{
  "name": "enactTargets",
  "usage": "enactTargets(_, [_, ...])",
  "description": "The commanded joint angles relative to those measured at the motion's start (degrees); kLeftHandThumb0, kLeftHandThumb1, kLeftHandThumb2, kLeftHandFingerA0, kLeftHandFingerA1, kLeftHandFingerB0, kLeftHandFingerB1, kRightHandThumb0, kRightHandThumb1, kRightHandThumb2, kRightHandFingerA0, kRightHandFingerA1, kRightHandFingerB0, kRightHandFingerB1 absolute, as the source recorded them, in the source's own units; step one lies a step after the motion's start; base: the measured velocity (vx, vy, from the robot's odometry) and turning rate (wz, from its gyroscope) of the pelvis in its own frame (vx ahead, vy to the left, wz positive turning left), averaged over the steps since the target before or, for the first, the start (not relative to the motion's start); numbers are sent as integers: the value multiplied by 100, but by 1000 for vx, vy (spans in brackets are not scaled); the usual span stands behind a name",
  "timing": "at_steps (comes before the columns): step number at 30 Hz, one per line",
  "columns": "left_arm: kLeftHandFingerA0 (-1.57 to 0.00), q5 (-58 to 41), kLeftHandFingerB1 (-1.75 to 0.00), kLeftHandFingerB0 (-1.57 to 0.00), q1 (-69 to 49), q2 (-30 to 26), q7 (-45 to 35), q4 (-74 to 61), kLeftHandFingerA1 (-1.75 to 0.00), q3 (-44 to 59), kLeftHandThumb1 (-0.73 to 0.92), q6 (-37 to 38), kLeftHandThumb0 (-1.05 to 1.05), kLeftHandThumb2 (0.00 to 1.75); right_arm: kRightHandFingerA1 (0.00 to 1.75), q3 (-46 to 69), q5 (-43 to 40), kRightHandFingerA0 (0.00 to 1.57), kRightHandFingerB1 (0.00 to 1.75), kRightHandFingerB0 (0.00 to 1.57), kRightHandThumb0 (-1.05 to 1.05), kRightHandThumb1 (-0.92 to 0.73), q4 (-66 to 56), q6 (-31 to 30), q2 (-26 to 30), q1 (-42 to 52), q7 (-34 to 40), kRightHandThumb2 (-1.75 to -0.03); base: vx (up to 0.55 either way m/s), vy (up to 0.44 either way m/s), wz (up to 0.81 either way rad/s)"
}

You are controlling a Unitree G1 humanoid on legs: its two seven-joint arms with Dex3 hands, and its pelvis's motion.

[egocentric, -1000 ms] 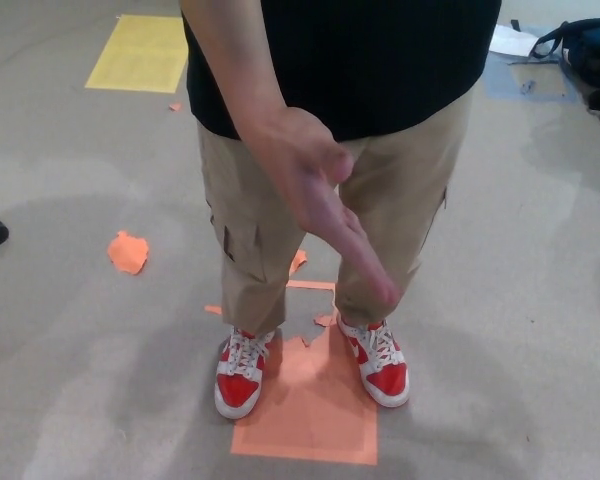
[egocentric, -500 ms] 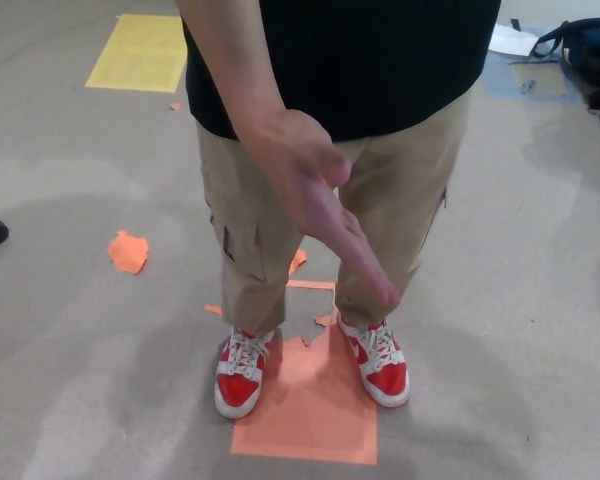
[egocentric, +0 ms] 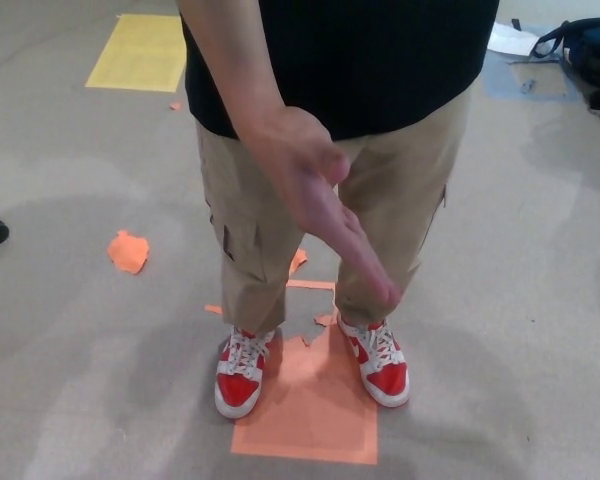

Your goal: The robot extends its right arm to grab a person's hand and shakes it

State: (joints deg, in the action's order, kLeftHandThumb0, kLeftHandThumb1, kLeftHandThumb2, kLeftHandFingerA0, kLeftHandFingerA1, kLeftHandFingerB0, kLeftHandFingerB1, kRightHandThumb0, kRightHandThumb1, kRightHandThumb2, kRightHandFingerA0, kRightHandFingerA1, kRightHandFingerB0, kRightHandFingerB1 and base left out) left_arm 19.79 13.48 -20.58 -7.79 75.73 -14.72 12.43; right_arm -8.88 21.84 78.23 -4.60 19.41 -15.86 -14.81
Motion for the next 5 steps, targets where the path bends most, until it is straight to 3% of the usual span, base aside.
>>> enactTargets(1, [-34,101,-33,-27,-52,-151,-44,-17,-36,-35,92,46,-81,72,38,-77,39,4,26,12,-89,-84,22,-88,1,32,59,-117,0,0,0])
enactTargets(2, [-34,103,-33,-27,-70,-144,-41,-22,-36,-41,92,47,-81,72,49,-76,32,14,38,0,-86,-80,29,-140,5,33,48,-116,0,0,0])
enactTargets(5, [-35,88,-33,-28,-82,-137,-31,-33,-36,-35,91,33,-79,72,48,-58,-6,12,37,0,-85,-80,29,-153,19,34,-2,-116,0,0,0])
